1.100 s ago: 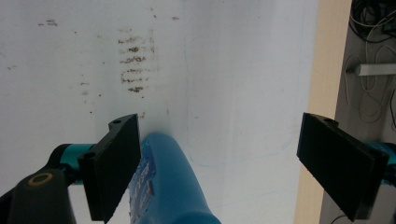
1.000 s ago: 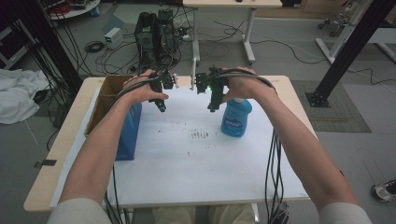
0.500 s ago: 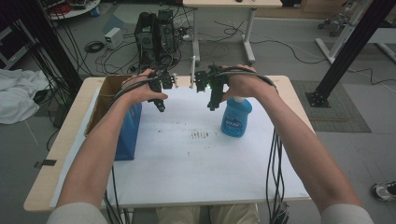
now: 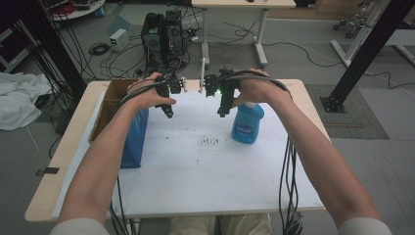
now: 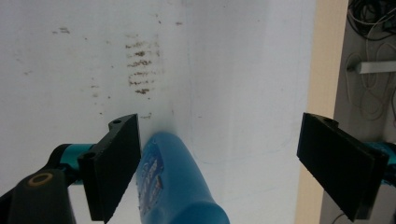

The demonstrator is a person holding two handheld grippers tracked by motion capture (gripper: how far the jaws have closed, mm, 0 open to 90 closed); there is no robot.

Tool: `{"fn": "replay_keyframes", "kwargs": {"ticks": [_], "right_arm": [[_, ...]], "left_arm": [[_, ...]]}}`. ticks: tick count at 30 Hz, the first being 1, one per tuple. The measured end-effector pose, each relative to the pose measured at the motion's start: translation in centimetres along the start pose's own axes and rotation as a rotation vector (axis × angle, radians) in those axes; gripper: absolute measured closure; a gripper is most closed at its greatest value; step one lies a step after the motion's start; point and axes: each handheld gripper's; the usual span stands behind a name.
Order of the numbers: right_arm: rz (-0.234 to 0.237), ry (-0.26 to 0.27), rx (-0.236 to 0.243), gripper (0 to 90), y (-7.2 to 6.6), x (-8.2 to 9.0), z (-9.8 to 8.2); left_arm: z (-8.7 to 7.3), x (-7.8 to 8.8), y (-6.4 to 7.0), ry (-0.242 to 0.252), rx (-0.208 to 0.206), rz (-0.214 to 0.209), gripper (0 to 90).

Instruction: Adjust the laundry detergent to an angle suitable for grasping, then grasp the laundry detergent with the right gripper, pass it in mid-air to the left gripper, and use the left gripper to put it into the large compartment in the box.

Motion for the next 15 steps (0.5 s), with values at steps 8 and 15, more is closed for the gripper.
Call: {"fn": "replay_keyframes", "kwargs": {"ticks": [8,15], "right_arm": [[0.100,0.029,-0.116,13.0,1.0,0.5,-1.5],[0.117,0.000,-0.169,13.0,1.3,0.4,-2.6]], "left_arm": [[0.4,0.0,0.4,0.003,-0.007,-0.016,23.5],[0.6,-0.2,0.4,0.004,-0.016,-0.015,23.5]]}}
Point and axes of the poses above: each handheld gripper's, and its own axes: x roughly backward along the jaws, z roughly out of its top, y roughly to its right, and after that the axes turned 13 degrees about -y, right-handed
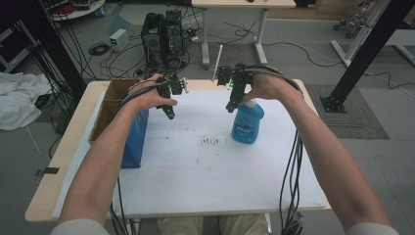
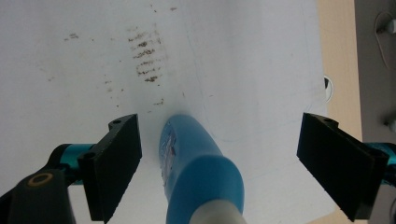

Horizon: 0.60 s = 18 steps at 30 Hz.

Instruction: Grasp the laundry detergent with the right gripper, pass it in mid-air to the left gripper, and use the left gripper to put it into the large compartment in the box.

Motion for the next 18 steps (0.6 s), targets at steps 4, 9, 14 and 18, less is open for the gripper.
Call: {"fn": "replay_keyframes", "kwargs": {"ticks": [4,9,14,18], "right_arm": [[0.000,0.000,-0.007,13.0,0.0,0.0,-0.1],[0.070,0.071,-0.148,13.0,1.0,0.9,-4.1],[0.087,0.105,-0.187,13.0,1.2,0.3,-5.3],[0.112,0.148,-0.220,13.0,1.2,-1.1,-6.8]], "left_arm": [[-0.1,0.0,0.0,0.000,0.007,-0.005,23.5],[-0.6,0.2,0.4,0.010,0.013,-0.010,23.5],[-0.6,0.1,0.4,0.008,0.013,-0.014,23.5],[-0.4,0.0,0.4,0.008,0.010,-0.019,23.5]]}}
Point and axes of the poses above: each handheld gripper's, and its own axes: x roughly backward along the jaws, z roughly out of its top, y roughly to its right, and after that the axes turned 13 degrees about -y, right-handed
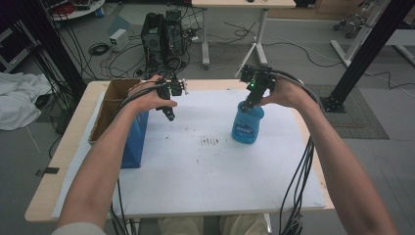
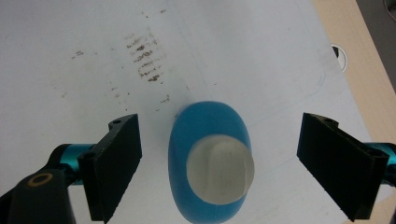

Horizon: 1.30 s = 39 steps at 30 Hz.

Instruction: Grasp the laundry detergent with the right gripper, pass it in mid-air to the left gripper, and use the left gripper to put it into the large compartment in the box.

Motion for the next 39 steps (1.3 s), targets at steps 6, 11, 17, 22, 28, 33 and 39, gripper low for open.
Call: {"fn": "replay_keyframes", "kwargs": {"ticks": [6,11,17,22,28,33,39], "right_arm": [[0.014,0.034,-0.020,13.0,0.0,-0.7,-1.4],[0.024,0.067,-0.044,13.0,0.0,-1.2,-2.3],[0.047,0.145,-0.099,13.0,0.0,-3.7,-5.1],[0.047,0.185,-0.113,13.0,-0.3,-5.0,-6.3],[0.057,0.267,-0.140,13.0,-0.5,-6.2,-7.4],[0.051,0.252,-0.131,13.0,-0.5,-5.9,-7.3],[0.074,0.279,-0.170,13.0,-0.4,-7.7,-7.7]], "left_arm": [[0.0,0.0,0.0,0.000,-0.002,0.000,23.5],[0.5,-0.1,-0.1,0.009,-0.002,-0.005,23.5],[0.4,-0.2,0.0,0.007,-0.001,-0.006,23.5],[0.5,0.0,0.0,0.013,-0.005,-0.007,23.5],[0.7,-0.1,0.0,0.013,-0.010,-0.005,23.5],[0.5,0.0,0.1,0.016,-0.003,-0.006,23.5],[0.6,0.0,0.1,0.012,-0.014,-0.008,23.5]]}}
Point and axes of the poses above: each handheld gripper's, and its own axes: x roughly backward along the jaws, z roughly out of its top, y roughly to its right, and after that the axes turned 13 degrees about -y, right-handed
